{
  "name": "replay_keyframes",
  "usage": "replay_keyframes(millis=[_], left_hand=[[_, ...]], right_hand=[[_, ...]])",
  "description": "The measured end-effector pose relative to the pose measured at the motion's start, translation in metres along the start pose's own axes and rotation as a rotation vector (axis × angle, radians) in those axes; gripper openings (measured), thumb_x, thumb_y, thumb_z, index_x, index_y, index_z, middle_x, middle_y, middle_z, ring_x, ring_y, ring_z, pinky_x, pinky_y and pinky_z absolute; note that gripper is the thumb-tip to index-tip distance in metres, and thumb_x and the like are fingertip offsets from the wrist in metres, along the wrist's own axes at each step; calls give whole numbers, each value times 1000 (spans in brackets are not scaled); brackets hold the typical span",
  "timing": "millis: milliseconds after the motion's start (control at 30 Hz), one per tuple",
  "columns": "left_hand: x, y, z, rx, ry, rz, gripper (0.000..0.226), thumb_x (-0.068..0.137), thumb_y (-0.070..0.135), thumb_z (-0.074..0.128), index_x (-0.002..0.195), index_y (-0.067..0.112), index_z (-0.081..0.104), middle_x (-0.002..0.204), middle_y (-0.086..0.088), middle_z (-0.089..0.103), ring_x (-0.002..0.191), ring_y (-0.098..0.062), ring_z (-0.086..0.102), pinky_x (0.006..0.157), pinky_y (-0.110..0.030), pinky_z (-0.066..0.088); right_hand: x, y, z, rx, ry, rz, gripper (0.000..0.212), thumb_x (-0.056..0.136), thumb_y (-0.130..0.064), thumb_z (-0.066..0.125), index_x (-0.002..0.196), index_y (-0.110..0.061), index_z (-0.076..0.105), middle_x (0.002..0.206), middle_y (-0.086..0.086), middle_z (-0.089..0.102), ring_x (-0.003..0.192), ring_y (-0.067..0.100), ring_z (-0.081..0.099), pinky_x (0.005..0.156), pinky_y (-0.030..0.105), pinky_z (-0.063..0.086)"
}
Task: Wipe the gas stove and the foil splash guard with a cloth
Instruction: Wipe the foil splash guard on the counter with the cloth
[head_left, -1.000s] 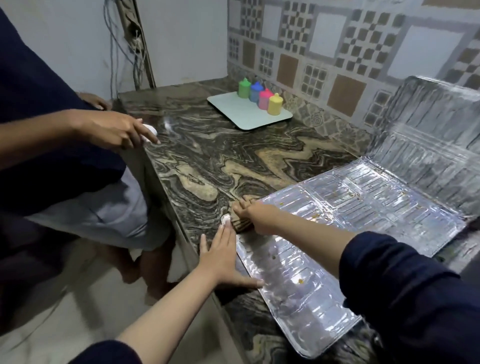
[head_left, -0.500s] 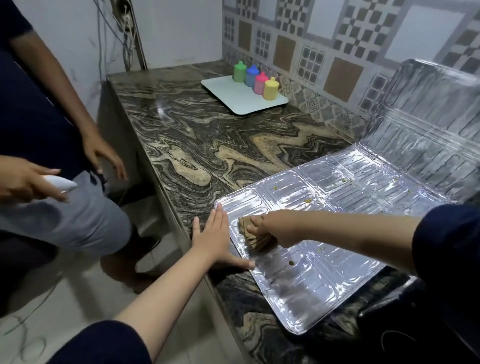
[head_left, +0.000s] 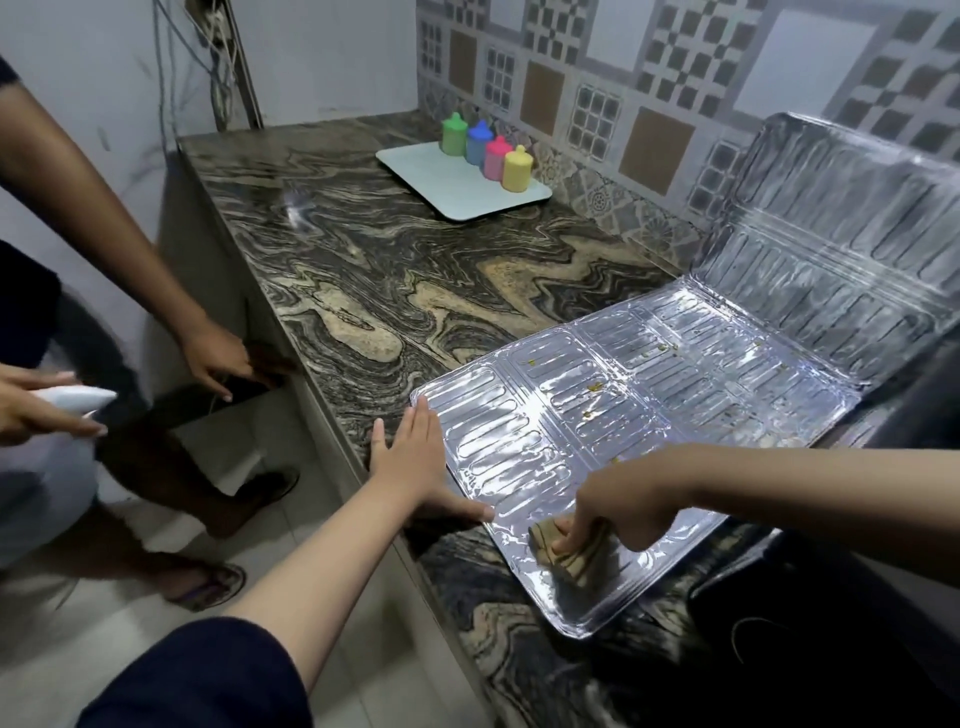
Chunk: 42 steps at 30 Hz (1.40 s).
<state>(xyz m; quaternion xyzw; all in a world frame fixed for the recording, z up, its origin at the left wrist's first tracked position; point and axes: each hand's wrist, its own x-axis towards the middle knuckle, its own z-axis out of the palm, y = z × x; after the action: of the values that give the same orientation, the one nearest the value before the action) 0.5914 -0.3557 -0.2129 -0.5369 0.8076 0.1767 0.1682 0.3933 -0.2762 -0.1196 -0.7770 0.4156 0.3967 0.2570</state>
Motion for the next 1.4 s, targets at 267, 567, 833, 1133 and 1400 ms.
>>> replay_keyframes(millis=[267,567,833,1133,1400], left_hand=[[-7,-3,2,-47,-9,4,157,41,93,56,150,6,-16,157,-4,-26,146,-20,-19,112,-57,-12],[-29,-23,-8,78,-140,-75,154,50,83,67,147,-1,-19,154,-14,-31,141,-27,-31,111,-54,-15],[-31,14,7,-1,-71,41,157,47,91,59,144,1,-26,149,-17,-38,138,-31,-34,115,-52,-15],[-27,17,18,54,-65,-6,164,38,95,56,144,2,-27,148,-18,-40,138,-34,-35,115,-48,-12],[-28,18,16,57,-64,-10,166,35,97,54,144,1,-27,148,-18,-40,139,-35,-33,116,-50,-9]], right_hand=[[-4,13,10,196,-111,17,39,80,5,51,112,-10,68,85,13,64,75,15,49,68,27,41],[23,37,-69,295,482,74,43,86,1,53,121,-20,64,102,4,72,79,12,56,75,28,51],[109,31,-94,-14,691,152,75,83,-1,51,148,-31,28,145,12,45,127,31,50,94,32,45],[106,39,-63,19,547,116,63,84,-11,60,142,-29,41,130,11,59,114,32,57,82,25,41],[40,27,-12,40,332,29,65,81,-2,55,135,-37,49,122,2,63,109,26,59,76,19,31]])
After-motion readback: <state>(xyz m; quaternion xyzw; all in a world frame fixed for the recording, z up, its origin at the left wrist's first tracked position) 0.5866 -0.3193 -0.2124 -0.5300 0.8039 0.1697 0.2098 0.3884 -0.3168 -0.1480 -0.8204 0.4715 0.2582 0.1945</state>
